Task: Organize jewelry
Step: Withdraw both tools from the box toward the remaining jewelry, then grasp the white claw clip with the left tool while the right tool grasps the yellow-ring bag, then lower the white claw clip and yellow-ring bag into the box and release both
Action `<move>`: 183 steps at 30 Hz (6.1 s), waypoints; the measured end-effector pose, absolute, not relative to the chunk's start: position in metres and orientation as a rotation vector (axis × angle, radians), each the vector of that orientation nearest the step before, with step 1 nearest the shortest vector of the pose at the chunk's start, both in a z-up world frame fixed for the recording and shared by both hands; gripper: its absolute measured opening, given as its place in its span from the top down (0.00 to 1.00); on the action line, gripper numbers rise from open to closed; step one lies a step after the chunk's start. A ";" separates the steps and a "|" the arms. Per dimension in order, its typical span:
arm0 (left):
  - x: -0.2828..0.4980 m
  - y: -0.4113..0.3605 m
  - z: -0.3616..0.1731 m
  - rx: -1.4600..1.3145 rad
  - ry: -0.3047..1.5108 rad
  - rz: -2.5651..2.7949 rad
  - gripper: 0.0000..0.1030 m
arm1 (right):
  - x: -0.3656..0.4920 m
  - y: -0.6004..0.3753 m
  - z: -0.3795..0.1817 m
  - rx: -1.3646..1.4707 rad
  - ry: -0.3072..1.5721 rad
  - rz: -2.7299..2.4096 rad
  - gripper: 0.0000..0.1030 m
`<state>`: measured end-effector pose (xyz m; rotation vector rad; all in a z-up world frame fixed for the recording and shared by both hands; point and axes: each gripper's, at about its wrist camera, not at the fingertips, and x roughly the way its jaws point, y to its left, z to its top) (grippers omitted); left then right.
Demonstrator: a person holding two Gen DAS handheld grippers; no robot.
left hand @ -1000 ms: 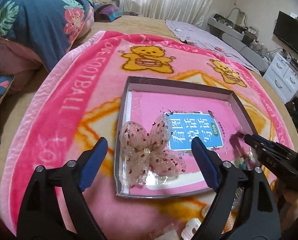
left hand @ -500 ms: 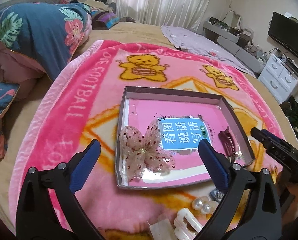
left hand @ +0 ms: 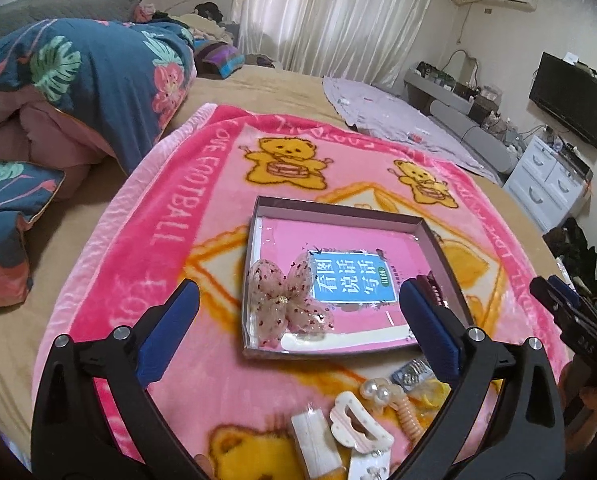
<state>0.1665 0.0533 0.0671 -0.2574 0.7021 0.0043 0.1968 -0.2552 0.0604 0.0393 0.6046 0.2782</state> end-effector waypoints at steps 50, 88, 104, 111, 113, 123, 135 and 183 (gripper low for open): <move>0.074 0.009 0.031 -0.127 0.800 -0.041 0.09 | 0.105 -0.257 0.036 -0.063 0.696 0.383 0.15; 0.122 -0.035 -0.046 -0.201 0.998 -0.190 0.26 | 0.142 -0.265 -0.036 -0.087 0.868 0.327 0.14; 0.142 -0.027 -0.056 -0.181 0.992 -0.152 0.49 | 0.166 -0.245 -0.053 -0.021 0.939 0.398 0.14; 0.140 -0.016 -0.048 -0.193 0.963 -0.142 0.49 | 0.177 -0.227 -0.066 -0.021 0.985 0.416 0.14; 0.140 -0.014 -0.046 -0.194 0.956 -0.139 0.49 | 0.180 -0.222 -0.068 -0.028 0.992 0.415 0.14; 0.138 -0.003 -0.038 -0.200 0.925 -0.120 0.49 | 0.188 -0.209 -0.077 -0.076 1.002 0.390 0.16; 0.134 0.017 -0.025 -0.229 0.888 -0.092 0.49 | 0.184 -0.263 -0.066 0.001 0.964 0.245 0.25; 0.248 0.000 -0.022 -0.156 0.891 -0.159 0.49 | 0.282 -0.253 0.034 0.024 0.697 0.240 0.25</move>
